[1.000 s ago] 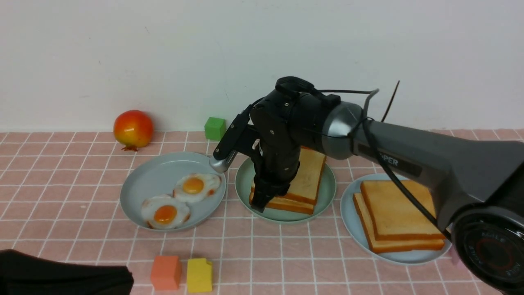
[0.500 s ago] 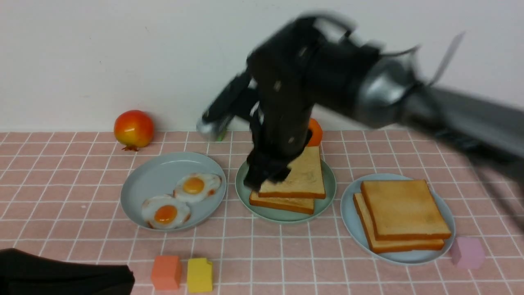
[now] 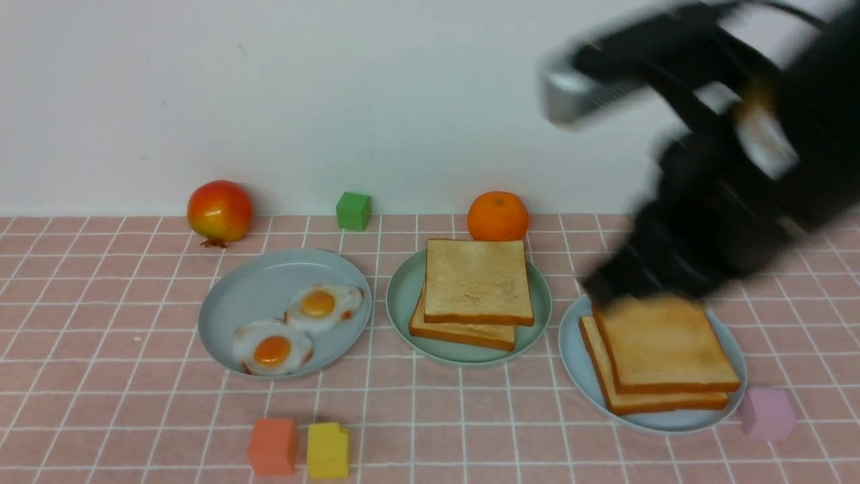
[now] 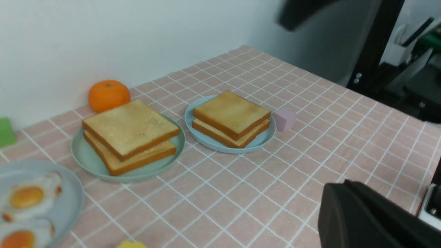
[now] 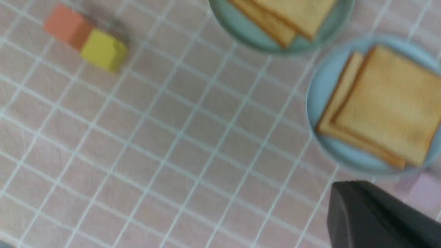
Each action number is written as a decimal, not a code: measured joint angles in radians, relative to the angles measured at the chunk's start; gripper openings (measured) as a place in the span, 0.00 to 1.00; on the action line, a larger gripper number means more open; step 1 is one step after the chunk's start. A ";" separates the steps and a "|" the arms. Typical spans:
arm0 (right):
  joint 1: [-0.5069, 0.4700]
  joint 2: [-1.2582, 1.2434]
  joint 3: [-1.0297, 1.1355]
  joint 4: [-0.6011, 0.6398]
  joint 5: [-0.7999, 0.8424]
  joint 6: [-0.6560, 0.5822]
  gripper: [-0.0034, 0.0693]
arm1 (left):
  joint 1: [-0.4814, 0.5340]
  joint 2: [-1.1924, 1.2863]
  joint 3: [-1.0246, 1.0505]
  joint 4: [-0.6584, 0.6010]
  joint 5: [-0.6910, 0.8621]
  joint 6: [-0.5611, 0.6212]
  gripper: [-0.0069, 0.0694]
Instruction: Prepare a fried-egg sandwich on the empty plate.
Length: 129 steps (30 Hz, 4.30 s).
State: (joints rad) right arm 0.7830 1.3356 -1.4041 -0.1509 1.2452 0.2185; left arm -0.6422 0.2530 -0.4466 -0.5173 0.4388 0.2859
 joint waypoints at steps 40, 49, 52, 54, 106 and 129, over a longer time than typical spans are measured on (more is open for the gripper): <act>-0.736 -1.008 1.236 0.495 -0.940 -0.290 0.05 | 0.000 -0.018 0.101 -0.056 -0.082 -0.007 0.11; -0.810 -1.341 1.430 0.430 -0.892 -0.300 0.05 | 0.000 -0.018 0.101 -0.058 -0.082 -0.007 0.11; -0.810 -1.346 1.431 0.420 -0.868 -0.309 0.05 | 0.000 -0.018 0.101 -0.059 -0.077 -0.007 0.11; -0.810 -1.347 1.431 0.416 -0.867 -0.314 0.05 | 0.000 -0.018 0.101 -0.059 -0.072 -0.007 0.11; -0.810 -1.348 1.428 0.222 -0.852 -0.219 0.08 | 0.438 -0.231 0.319 0.384 -0.240 -0.440 0.11; -0.810 -1.349 1.428 0.222 -0.852 -0.219 0.09 | 0.612 -0.263 0.468 0.443 -0.090 -0.586 0.11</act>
State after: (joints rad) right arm -0.0270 -0.0131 0.0240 0.0710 0.3932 0.0000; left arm -0.0300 -0.0100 0.0217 -0.0742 0.3491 -0.3001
